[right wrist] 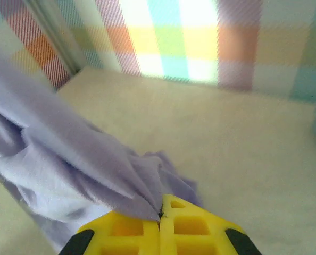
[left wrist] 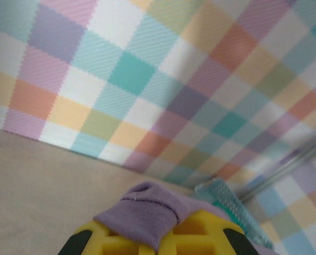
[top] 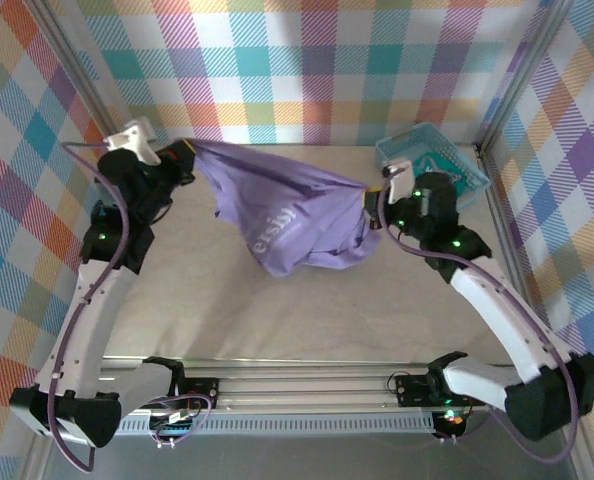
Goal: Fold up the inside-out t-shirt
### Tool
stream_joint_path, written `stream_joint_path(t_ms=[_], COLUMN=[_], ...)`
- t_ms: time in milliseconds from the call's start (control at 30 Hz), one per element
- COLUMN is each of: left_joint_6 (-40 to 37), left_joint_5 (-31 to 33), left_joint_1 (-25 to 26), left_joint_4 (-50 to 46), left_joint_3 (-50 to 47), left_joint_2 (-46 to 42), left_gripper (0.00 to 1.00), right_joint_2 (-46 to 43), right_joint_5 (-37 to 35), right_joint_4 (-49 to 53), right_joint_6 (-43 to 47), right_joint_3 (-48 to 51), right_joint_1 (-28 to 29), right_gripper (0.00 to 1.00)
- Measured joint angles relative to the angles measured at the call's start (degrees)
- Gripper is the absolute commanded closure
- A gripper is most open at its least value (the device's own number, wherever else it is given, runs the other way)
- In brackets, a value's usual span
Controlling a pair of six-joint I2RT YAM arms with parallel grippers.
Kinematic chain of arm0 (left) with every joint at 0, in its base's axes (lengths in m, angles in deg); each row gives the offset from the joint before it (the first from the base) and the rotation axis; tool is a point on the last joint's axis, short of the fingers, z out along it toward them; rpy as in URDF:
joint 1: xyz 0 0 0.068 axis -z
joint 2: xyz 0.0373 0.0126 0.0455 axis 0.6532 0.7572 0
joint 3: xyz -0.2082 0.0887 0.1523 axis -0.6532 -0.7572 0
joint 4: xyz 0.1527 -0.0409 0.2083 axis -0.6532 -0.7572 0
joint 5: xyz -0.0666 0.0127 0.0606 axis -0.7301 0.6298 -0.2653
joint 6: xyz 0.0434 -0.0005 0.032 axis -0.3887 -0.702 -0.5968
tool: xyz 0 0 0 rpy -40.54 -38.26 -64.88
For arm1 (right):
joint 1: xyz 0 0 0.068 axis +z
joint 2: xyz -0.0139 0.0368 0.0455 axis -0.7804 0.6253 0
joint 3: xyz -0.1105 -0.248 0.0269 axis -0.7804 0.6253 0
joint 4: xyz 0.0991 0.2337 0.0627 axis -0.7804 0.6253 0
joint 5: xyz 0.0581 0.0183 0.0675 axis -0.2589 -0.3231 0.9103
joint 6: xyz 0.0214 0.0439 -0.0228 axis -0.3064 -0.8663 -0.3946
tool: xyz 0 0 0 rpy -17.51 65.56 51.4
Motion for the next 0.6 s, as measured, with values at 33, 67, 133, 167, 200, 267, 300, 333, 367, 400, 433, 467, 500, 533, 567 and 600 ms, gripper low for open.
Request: stream_joint_path(t_ms=[33,67,133,167,200,267,300,333,367,400,433,467,500,533,567,600], left_joint_6=[0.7,1.5,2.3,2.6,2.8,3.3,3.5,3.6,3.8,3.9,4.3,4.7,5.0,5.2,5.3,5.4], left_joint_5=[-0.6,-1.1,-2.1,-2.5,-2.9,-4.2,-4.9,-6.2,-7.5,-8.5,-9.7,-11.1,-12.1,-13.2,-14.3,-15.3], left_joint_1=[-1.1,-1.8,-2.3,-2.4,-2.4,-2.7,-2.8,-2.9,-3.0,-3.1,-3.1,-3.1,-3.1,-3.0,-2.6,-2.3], left_joint_4=[0.4,0.9,2.0,2.6,2.7,2.5,2.5,2.4,2.3,2.2,2.1,2.1,2.1,2.2,2.9,3.7], left_joint_3=[-0.1,-0.5,-3.0,-5.1,-7.2,-12.3,-14.3,-16.7,-18.6,-20.1,-21.6,-23.1,-23.8,-24.1,-24.0,-23.9], left_joint_2=[-0.8,-1.7,-3.7,-4.5,-4.9,-5.0,-4.6,-3.5,-2.0,-1.0,0.0,0.4,0.4,0.3,0.3,0.2], left_gripper=[1.0,1.0,1.0,1.0,1.0,1.0,1.0,1.0,1.0,1.0,1.0,1.0,1.0,1.0,1.0,1.0], right_joint_2=[-1.3,-2.2,-2.6,-2.5,-2.1,0.2,1.2,2.4,3.3,4.0,4.9,5.7,6.6,7.3,8.0,8.5], right_joint_5=[-0.6,-1.1,-1.3,-1.4,-1.6,-2.2,-2.5,-2.8,-3.2,-3.7,-4.2,-4.3,-4.3,-4.0,-3.3,-2.4], right_joint_4=[-0.1,-0.2,-0.5,-0.5,-0.3,0.6,1.3,2.4,3.5,4.5,5.2,5.6,5.6,5.5,5.3,4.9], right_joint_6=[0.5,0.7,0.6,0.5,0.4,0.0,-0.2,-0.5,-1.1,-1.4,-1.9,-2.4,-2.8,-3.0,-3.1,-3.0], right_joint_3=[0.0,0.6,3.1,4.9,6.5,10.4,12.0,13.7,14.7,15.2,15.4,15.4,15.4,15.4,15.4,15.5], right_joint_1=[0.0,0.0,0.4,0.5,0.5,0.5,0.5,0.5,0.5,0.5,0.5,0.5,0.5,0.5,0.7,1.1], right_gripper=[1.0,1.0,1.0,1.0,1.0,1.0,0.99,0.98,0.96,0.94,0.91,0.87,0.82,0.77,0.72,0.67])
